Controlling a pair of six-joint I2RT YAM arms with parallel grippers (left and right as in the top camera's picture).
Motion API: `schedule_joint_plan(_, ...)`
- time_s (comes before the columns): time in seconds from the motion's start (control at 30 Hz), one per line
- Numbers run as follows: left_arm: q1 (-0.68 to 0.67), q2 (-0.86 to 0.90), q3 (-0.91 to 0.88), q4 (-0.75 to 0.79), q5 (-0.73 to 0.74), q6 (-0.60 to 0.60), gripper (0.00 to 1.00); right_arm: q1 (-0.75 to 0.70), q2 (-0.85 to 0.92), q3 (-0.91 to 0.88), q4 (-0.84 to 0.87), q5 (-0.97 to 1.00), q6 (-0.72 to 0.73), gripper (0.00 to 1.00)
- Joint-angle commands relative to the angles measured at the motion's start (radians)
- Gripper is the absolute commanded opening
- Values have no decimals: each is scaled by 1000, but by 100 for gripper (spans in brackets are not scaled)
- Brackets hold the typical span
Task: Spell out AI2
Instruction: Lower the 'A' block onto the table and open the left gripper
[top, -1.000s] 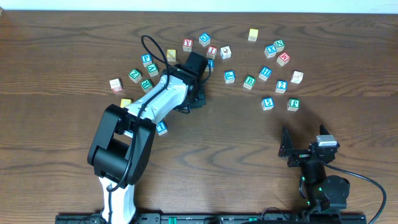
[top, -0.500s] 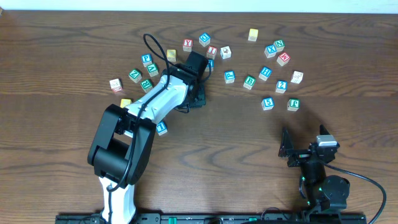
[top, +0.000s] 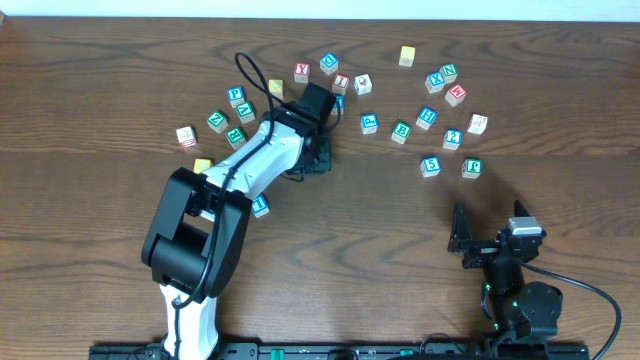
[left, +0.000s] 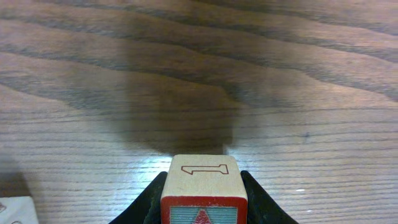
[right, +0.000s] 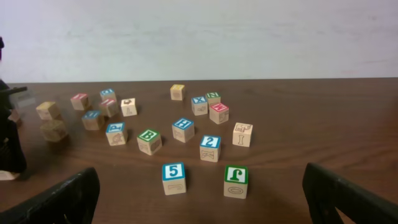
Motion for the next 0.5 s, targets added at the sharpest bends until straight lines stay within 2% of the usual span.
schedule_joint_plan(0.0, -13, 42, -5, 10, -13, 13, 29, -6, -8, -1, -4, 0, -11, 99)
schedule_joint_plan(0.47, -13, 58, -5, 24, -13, 5, 30, -6, -8, -1, -4, 0, -11, 99)
